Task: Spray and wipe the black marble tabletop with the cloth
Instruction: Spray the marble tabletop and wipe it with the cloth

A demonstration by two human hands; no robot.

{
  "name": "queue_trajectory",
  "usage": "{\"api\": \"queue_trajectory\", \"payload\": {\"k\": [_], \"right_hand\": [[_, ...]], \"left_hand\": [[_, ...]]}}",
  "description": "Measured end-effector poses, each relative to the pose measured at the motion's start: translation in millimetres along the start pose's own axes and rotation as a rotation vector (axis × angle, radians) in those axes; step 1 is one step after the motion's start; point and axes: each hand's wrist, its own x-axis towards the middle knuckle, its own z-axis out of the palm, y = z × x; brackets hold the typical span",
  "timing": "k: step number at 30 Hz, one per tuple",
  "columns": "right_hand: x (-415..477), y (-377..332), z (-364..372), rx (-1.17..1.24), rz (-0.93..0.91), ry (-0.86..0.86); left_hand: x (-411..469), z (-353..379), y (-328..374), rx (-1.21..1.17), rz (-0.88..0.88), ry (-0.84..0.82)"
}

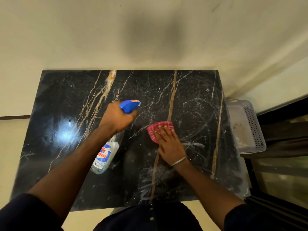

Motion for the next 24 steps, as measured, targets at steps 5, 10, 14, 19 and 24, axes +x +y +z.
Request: {"api": "queue_trajectory", "payload": {"k": [5,10,14,19,24], "right_hand": [[-16.1,33.3,-7.7,0.098,0.480,0.076],[2.5,-36.6,-1.6,0.140,0.418,0.100],[4.5,-46.5,5.2,0.043,-0.032,0.023],[-16.2,40.9,-5.0,0.096,0.145,0.064],[-39.0,93.4,-10.8,0.123,0.339,0.105]], "left_hand": [[-3.0,4.0,1.0,-0.030,0.004,-0.018],[-6.0,15.6,3.1,-0.042,-0.005,-0.026],[-9.8,20.7,2.3,-0.019,-0.005,0.002],[-20.9,17.6,-6.5,-0.007,-0.047,-0.010],[-33.2,15.3,-11.8,0.009,-0.073,0.027]]}}
